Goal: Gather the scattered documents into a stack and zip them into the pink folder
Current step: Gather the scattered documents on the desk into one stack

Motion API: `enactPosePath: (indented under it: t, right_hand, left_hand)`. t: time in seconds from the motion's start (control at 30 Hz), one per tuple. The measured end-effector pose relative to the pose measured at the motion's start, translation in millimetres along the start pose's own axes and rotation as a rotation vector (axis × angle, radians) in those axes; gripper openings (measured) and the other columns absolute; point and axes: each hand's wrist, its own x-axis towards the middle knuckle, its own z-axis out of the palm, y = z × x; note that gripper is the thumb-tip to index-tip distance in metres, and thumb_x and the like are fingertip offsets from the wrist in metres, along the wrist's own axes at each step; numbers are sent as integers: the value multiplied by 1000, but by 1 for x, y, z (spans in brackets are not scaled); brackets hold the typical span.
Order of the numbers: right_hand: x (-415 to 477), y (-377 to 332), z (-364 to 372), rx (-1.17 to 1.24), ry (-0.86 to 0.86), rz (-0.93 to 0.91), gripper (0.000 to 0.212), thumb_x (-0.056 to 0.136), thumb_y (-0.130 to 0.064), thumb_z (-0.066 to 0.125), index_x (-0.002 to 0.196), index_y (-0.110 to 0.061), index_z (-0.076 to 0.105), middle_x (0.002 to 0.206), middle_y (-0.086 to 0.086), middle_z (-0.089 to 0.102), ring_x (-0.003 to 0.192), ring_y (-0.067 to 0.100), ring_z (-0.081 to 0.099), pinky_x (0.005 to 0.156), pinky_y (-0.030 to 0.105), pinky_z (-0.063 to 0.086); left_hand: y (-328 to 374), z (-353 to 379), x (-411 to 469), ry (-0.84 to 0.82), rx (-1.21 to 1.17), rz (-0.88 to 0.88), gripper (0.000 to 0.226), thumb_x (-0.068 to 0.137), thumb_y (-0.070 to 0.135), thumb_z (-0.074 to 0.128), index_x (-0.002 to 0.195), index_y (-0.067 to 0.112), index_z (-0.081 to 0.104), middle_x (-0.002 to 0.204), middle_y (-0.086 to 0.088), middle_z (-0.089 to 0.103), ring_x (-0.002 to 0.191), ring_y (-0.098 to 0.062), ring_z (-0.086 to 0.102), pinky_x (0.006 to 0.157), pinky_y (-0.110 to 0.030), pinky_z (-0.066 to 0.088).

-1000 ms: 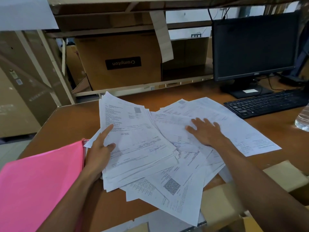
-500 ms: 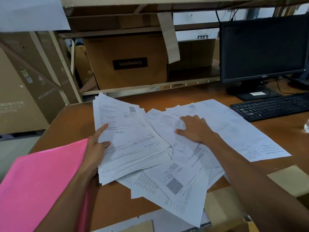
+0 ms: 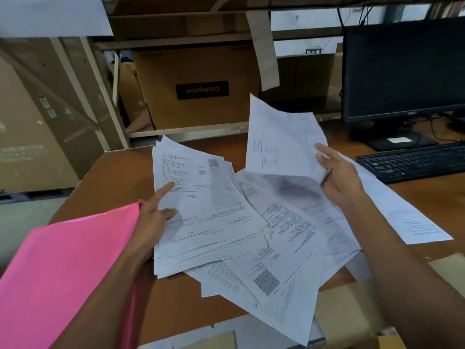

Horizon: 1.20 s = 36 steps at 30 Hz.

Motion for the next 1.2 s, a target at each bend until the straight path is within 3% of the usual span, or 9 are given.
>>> enactPosePath:
  t: [0.07,0.17,0.27,0.37,0.47,0.6,0.77,1.0,1.2]
  right_hand:
    - [-7,10,11,-218,-40,-1,29,93,0,66,116,-15,74,128,10,69,107,22,68,73,28,54]
    - [-25,32,37,-588,-126,-133,33,85,-5,77,117,-14,75,128,4,67,118,20,63,88,29,55]
    - [-48,53,68,-840,-306,-209,35,85,-19,81,119,-22,75,128,-3,69,118,11,62,101,27,49]
    - [-66,67,93,-1020,-400,-269,39,89,-26,78,127,-23,72,133,-8,67,111,5,60,91,16,42]
    - [-72,74,100,-1096,-427,-250,41,92,-25,74,133,-22,67,138,-9,62,112,7,57,87,14,40]
    - [-72,76,97,-1185,-528,-259,49,94,-31,71,141,-28,58,147,-9,55,124,15,54,96,26,48]
    - [-44,51,63,-1301,-270,-275,40,100,-36,60,137,-24,59,138,-3,61,124,19,55,95,32,46]
    - [-56,39,46,-1615,-387,-120,63,87,-62,66,139,-29,55,143,-2,55,129,22,49,98,36,44]
    - [-61,39,57,-1365,-287,-54,38,81,-21,85,116,-24,70,133,1,61,110,24,63,80,32,53]
  left_hand:
    - [0,1,-1,-5,-4,-11,62,98,-7,51,146,32,52,145,13,48,126,-7,43,77,-7,41]
    - [2,3,-1,-15,-37,-14,53,102,4,52,147,31,50,141,15,47,132,-11,44,89,-7,39]
    - [2,4,-5,-18,-68,17,43,104,40,50,146,34,51,149,18,46,144,-14,39,113,-32,29]
    - [3,5,-7,-32,-144,0,66,92,70,46,151,41,42,155,13,46,144,-17,41,118,-47,30]
    - [5,7,-6,6,-82,21,73,100,44,57,159,41,15,157,15,34,138,-13,38,108,-38,38]
    - [-2,3,-2,-36,10,38,73,99,-2,56,150,47,38,155,17,36,132,-11,45,93,-29,48]
    - [3,-7,-1,40,-2,28,63,98,-6,52,142,39,55,144,16,45,113,-4,55,79,-19,49]
    - [-2,-37,3,121,-55,17,64,95,-10,52,141,35,57,144,13,48,127,-14,48,79,-17,45]
    - [-1,-36,-1,106,-93,2,64,96,-11,51,141,34,57,141,14,48,123,-15,50,77,-18,48]
